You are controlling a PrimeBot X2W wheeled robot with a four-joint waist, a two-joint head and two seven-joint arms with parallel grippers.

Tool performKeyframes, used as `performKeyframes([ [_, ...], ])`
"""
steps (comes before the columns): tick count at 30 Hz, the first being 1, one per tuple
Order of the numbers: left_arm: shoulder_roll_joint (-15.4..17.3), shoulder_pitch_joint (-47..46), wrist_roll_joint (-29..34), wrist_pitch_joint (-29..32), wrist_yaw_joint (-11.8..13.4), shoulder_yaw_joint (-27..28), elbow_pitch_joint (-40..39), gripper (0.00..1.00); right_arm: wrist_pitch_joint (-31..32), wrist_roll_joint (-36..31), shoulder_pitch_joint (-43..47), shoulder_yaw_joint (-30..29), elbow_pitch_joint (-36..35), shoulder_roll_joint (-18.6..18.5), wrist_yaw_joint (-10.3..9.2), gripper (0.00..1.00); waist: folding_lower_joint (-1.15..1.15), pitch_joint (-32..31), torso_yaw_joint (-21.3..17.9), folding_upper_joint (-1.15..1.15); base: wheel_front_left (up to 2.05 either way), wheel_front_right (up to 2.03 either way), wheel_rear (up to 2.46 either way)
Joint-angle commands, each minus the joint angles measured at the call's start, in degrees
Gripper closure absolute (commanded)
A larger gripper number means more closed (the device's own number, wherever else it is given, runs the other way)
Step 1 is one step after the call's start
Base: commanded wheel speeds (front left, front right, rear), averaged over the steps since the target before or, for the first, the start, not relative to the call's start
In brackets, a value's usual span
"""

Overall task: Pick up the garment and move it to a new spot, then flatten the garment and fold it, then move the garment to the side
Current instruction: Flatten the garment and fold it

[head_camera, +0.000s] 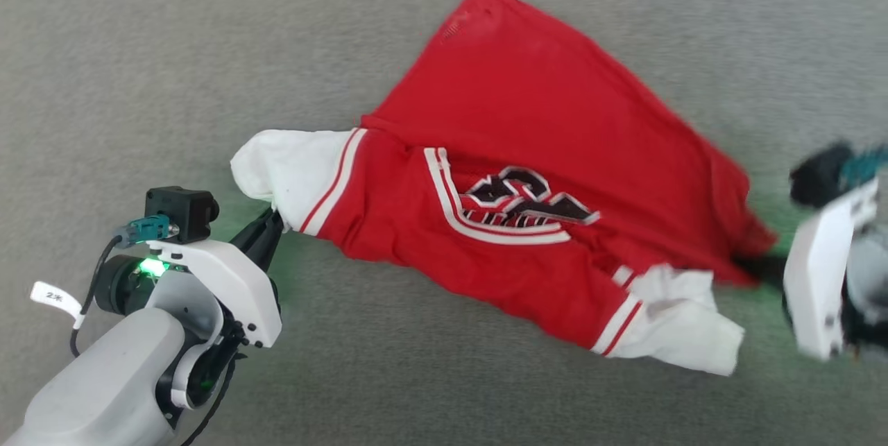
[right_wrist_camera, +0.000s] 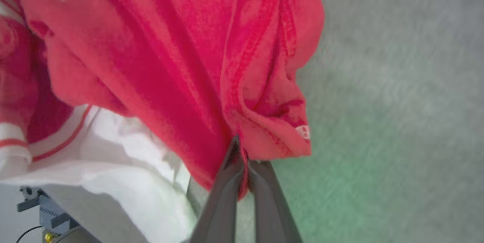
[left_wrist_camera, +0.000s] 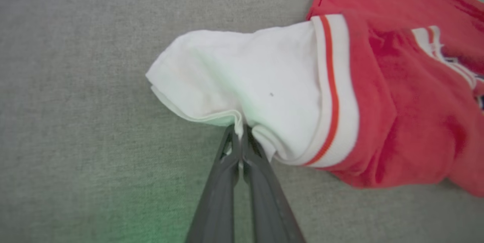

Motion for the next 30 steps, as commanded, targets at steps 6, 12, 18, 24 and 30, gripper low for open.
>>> performKeyframes([
  [6, 1.0, 1.0, -0.2, 0.4, 0.2, -0.1, -1.7, 1.00, 1.0, -4.2, 14.1, -6.3, -3.8, 6.5, -0.02, 1.00, 0.00, -0.7, -2.0, 0.00, 0.00, 0.00, 0.00],
  [12, 0.9, 1.7, -0.4, 0.5, 0.0, -0.5, -1.3, 1.00, -5.0, -10.7, 17.9, -10.0, -2.7, 12.9, -0.02, 0.00, 0.00, -1.4, -2.2, 0.00, 0.00, 0.00, 0.00],
  [18, 0.5, 2.5, -0.6, 0.5, -0.2, -1.0, -1.2, 1.00, -6.1, -12.6, 18.6, -14.9, -9.2, 13.5, -0.13, 0.00, 0.00, -2.8, -1.7, 0.00, 0.00, 0.00, 0.00],
  [24, 0.2, 3.0, -0.5, 0.6, 0.0, -1.6, -1.6, 1.00, -3.7, -13.6, 17.8, -18.9, -17.5, 14.1, -0.01, 0.00, 0.00, -3.3, -0.7, 0.00, 0.00, 0.00, 0.00],
  [30, -0.9, 1.5, 0.2, 1.1, -0.3, -2.4, -1.9, 1.00, -3.3, -16.2, 12.1, -19.1, -22.1, 13.4, -0.01, 0.00, 0.00, -2.8, 1.6, 0.00, 0.00, 0.00, 0.00],
])
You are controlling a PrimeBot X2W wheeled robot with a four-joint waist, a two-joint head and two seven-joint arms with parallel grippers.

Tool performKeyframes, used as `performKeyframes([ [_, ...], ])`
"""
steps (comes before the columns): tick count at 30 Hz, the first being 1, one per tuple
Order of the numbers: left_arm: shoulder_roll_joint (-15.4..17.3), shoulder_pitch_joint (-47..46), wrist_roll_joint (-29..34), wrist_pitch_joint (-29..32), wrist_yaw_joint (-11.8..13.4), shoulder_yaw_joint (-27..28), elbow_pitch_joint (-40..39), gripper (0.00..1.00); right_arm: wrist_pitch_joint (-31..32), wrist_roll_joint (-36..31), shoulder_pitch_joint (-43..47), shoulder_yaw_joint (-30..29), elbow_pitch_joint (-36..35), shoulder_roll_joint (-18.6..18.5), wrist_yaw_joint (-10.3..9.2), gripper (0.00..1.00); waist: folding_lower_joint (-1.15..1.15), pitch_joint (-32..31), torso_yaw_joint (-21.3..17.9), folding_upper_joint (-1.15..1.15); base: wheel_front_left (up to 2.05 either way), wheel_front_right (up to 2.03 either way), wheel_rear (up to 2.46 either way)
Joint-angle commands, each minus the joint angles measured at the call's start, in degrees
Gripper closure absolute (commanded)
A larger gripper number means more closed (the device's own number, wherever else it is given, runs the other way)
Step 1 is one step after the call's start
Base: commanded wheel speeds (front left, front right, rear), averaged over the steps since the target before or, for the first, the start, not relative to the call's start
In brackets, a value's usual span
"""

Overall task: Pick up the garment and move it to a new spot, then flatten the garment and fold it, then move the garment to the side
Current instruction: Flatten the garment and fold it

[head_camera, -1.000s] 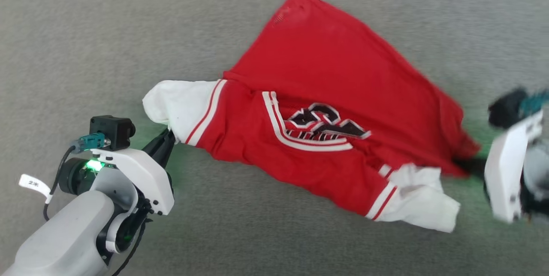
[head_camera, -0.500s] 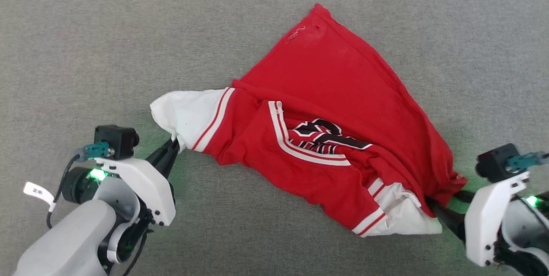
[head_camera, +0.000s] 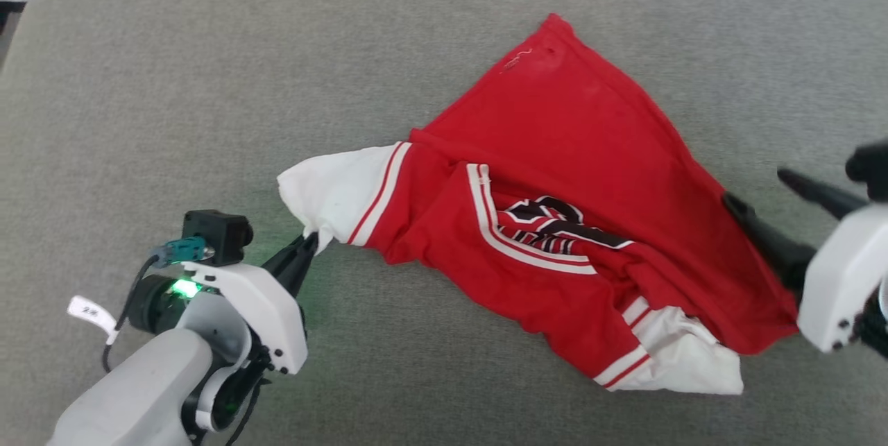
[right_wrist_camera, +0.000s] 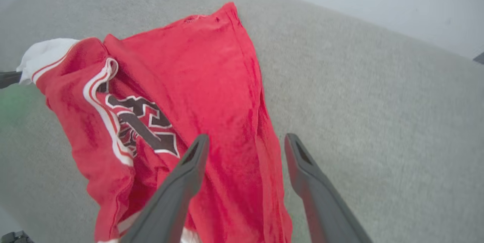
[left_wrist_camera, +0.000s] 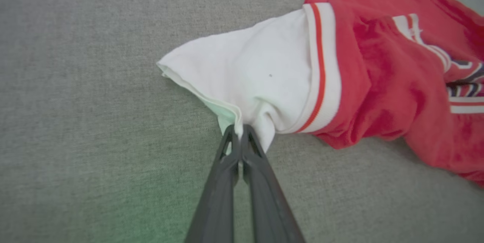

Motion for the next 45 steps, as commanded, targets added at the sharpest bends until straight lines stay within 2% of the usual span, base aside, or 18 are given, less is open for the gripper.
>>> performKeyframes([
  [1, -0.4, -0.9, 0.5, 0.2, -0.4, -0.3, -0.2, 1.00, -0.6, -0.5, -2.2, 1.0, 0.5, -0.4, 0.00, 0.00, 0.00, 0.5, 1.1, 0.00, 0.00, 0.00, 0.00],
  [5, -2.0, -2.8, 1.4, 0.6, -1.0, -1.3, 0.1, 1.00, -3.2, -0.9, -9.9, 4.6, 4.9, -1.9, 0.00, 0.00, 0.00, 1.7, 3.6, 0.00, 0.00, 0.00, 0.00],
  [10, -4.7, -5.6, 2.7, 0.7, -2.2, -2.3, 0.8, 1.00, -6.6, -0.7, -20.5, 10.4, 14.3, -3.9, 0.00, 0.00, 0.00, 3.5, 7.4, 0.00, 0.00, 0.00, 0.00],
  [18, -9.6, -9.2, 3.8, -0.1, -5.6, -4.4, 4.0, 1.00, -9.0, 1.4, -37.2, 21.2, 36.3, -6.7, -0.01, 0.00, 0.00, 7.0, 14.3, 0.00, 0.00, 0.00, 0.00],
  [23, -12.4, -11.2, 4.5, -0.5, -7.4, -5.6, 6.3, 1.00, -6.1, 4.0, -44.3, 28.4, 46.2, -7.9, 0.00, 0.00, 0.00, 8.5, 17.4, 0.00, 0.00, 0.00, 0.00],
  [31, -15.0, -13.6, 5.0, -1.4, -9.8, -6.5, 10.6, 1.00, 2.6, 9.7, -48.6, 42.6, 55.7, -9.1, 0.00, 0.00, 0.00, 9.7, 19.4, 0.00, 0.00, 0.00, 0.00],
  [32, -15.3, -13.8, 5.0, -1.3, -10.1, -6.6, 11.2, 1.00, 3.3, 10.2, -48.9, 43.9, 56.7, -9.2, 0.00, 0.50, 0.00, 9.7, 19.5, 0.00, 0.00, 0.00, 0.00],
  [33, -15.6, -14.0, 4.9, -1.4, -10.4, -6.7, 11.7, 1.00, 3.6, 11.0, -49.1, 45.0, 57.6, -9.2, 0.00, 0.86, 0.00, 9.7, 19.5, 0.00, 0.00, 0.00, 0.00],
  [34, -15.8, -14.4, 4.8, -1.4, -10.7, -6.6, 12.3, 1.00, 3.9, 11.7, -49.5, 45.9, 58.1, -9.3, 0.00, 1.00, 0.00, 9.7, 19.5, 0.00, 0.00, 0.00, 0.00],
  [40, -15.3, -16.0, 4.1, -1.3, -11.7, -5.9, 14.6, 1.00, -0.9, 14.0, -54.2, 47.8, 58.3, -10.2, -0.04, 1.00, 0.00, 9.2, 18.3, 0.00, 0.00, 0.00, 0.00],
  [45, -12.8, -18.5, 2.8, 0.5, -12.0, -4.2, 15.4, 1.00, -7.0, 15.9, -58.4, 48.7, 55.8, -11.2, -0.13, 1.00, 0.00, 7.6, 15.8, 0.00, 0.00, 0.00, 0.00],
])
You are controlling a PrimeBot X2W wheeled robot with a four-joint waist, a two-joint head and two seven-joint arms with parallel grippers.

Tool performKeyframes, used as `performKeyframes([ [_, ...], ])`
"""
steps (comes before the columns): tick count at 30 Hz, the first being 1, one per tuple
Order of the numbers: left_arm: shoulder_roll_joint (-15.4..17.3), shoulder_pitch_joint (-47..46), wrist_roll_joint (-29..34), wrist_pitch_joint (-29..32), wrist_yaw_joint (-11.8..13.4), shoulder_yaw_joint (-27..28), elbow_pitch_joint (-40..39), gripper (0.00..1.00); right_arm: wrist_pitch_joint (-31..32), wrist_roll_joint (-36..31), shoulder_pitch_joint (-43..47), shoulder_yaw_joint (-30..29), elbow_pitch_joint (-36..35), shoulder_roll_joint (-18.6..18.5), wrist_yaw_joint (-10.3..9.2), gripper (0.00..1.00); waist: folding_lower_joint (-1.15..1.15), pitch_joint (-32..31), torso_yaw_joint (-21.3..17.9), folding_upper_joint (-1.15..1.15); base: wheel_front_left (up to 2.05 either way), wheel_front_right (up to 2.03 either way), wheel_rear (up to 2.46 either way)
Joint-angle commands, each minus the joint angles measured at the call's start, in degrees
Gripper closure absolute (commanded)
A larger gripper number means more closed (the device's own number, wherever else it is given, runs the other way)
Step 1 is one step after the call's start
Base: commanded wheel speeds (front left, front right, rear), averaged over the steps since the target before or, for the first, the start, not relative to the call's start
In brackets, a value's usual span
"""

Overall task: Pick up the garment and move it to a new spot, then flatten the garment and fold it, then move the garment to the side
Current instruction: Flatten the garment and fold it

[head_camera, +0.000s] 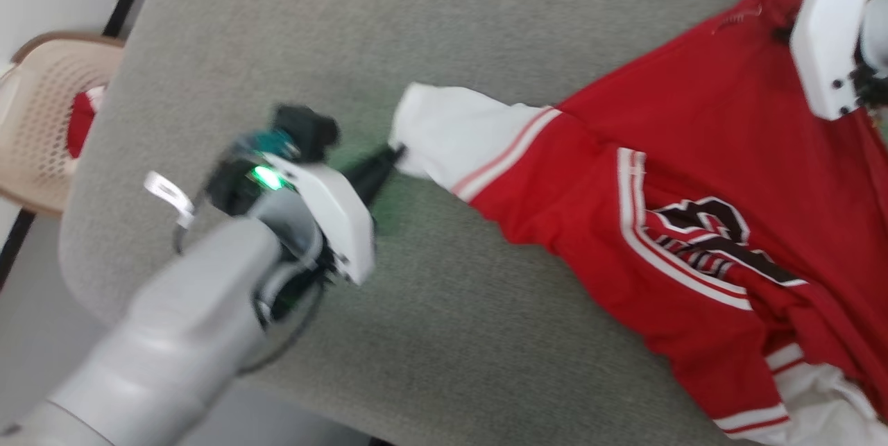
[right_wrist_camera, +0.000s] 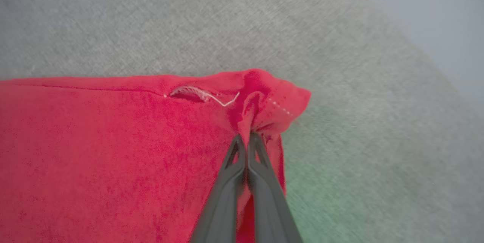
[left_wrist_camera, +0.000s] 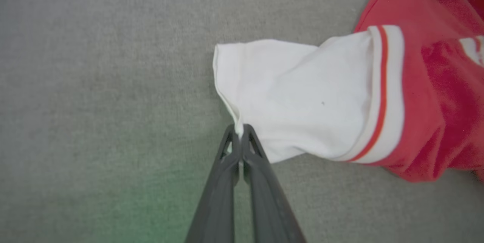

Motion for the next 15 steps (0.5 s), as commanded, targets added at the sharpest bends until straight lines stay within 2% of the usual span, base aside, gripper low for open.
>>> performKeyframes([
  [1, 0.8, -1.6, -0.6, 0.5, -0.1, 0.7, -0.2, 1.00, -1.2, 0.5, -1.2, 0.1, -0.8, -0.5, -0.29, 1.00, 0.00, -1.1, -1.3, 0.00, 0.00, 0.00, 0.00],
  [11, 10.1, -11.4, -0.3, 8.6, 0.6, 3.9, -4.4, 1.00, -11.0, 2.0, -3.9, -0.1, -7.5, -4.0, -0.29, 1.00, 0.00, -7.2, -8.4, 0.00, 0.00, 0.00, 0.00],
  [15, 12.0, -15.7, -1.1, 12.3, 0.3, 4.9, -6.0, 1.00, -13.6, 2.0, -4.8, -1.1, -9.4, -4.4, -0.29, 1.00, 0.00, -10.0, -11.1, 0.00, 0.00, 0.00, 0.00],
])
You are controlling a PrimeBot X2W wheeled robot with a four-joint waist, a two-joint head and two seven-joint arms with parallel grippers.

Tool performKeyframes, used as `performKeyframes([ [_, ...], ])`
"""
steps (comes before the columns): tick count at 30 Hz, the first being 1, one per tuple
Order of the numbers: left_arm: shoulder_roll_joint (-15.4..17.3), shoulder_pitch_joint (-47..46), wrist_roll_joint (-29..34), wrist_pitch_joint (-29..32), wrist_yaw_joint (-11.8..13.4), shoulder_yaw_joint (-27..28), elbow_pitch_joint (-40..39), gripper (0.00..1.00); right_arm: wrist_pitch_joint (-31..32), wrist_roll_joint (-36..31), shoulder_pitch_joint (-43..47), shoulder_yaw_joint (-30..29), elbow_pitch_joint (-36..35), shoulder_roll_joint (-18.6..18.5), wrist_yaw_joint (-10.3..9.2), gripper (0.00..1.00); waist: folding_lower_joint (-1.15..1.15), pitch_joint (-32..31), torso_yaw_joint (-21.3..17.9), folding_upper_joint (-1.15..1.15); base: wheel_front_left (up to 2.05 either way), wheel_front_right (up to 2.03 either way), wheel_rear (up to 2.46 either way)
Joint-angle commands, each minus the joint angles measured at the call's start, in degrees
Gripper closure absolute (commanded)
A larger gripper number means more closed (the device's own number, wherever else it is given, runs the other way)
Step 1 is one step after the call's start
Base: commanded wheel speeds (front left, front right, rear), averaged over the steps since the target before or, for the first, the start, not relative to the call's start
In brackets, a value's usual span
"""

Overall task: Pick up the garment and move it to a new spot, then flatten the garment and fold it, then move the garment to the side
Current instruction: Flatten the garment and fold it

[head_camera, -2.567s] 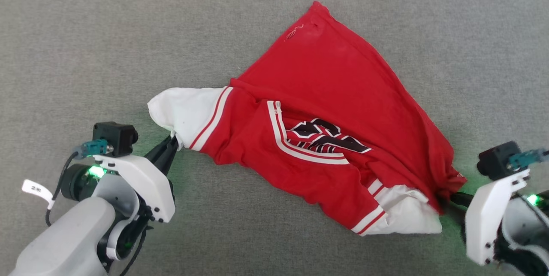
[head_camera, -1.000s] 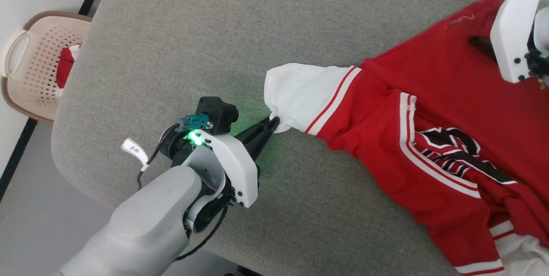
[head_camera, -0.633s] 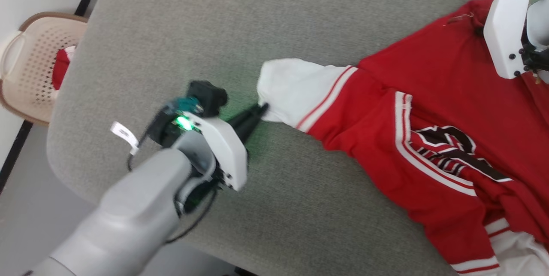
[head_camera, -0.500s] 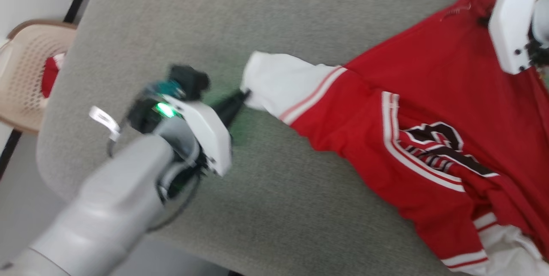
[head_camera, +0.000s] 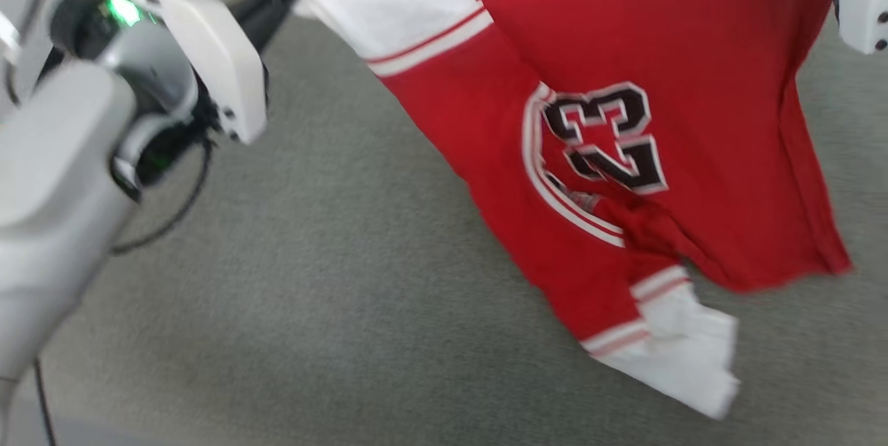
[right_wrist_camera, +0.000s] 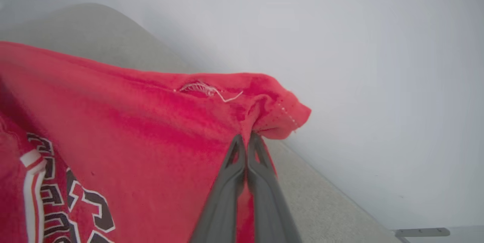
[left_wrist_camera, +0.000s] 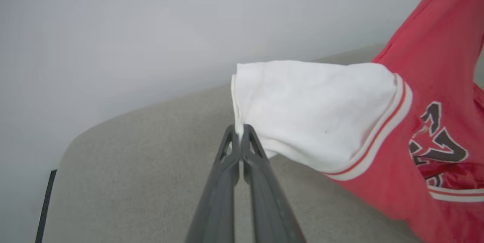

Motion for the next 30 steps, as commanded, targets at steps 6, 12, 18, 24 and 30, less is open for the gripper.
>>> performKeyframes([
  [6, 1.9, -6.5, -0.7, 4.2, 0.5, 1.7, -0.1, 1.00, -2.8, -0.5, -1.4, -2.2, -2.2, 0.1, -0.28, 1.00, 0.00, -5.8, -5.0, 0.00, 0.00, 0.00, 0.00],
  [12, 2.0, -11.4, -0.9, 6.9, 0.5, 2.5, 2.1, 1.00, -2.9, -1.4, -2.1, -4.1, -3.9, 0.4, -0.28, 1.00, 0.00, -8.5, -7.2, 0.00, 0.00, 0.00, 0.00],
  [18, 1.3, -15.2, -0.1, 6.9, -0.3, 2.9, 5.1, 1.00, -3.2, -2.3, -2.7, -5.8, -4.7, 1.3, -0.28, 1.00, 0.00, -10.0, -8.4, 0.00, 0.00, 0.00, 0.00],
  [24, 0.2, -17.8, -0.1, 5.6, -1.5, 3.3, 7.3, 1.00, -3.1, -2.7, -3.2, -7.4, -5.0, 1.8, -0.28, 1.00, 0.00, -10.3, -9.0, 0.00, 0.00, 0.00, 0.00],
  [30, -0.6, -20.0, -0.3, 6.2, -2.7, 2.7, 9.8, 1.00, -2.8, -2.5, -3.5, -9.4, -5.3, 2.3, -0.28, 1.00, 0.00, -9.6, -9.4, 0.00, 0.00, 0.00, 0.00],
])
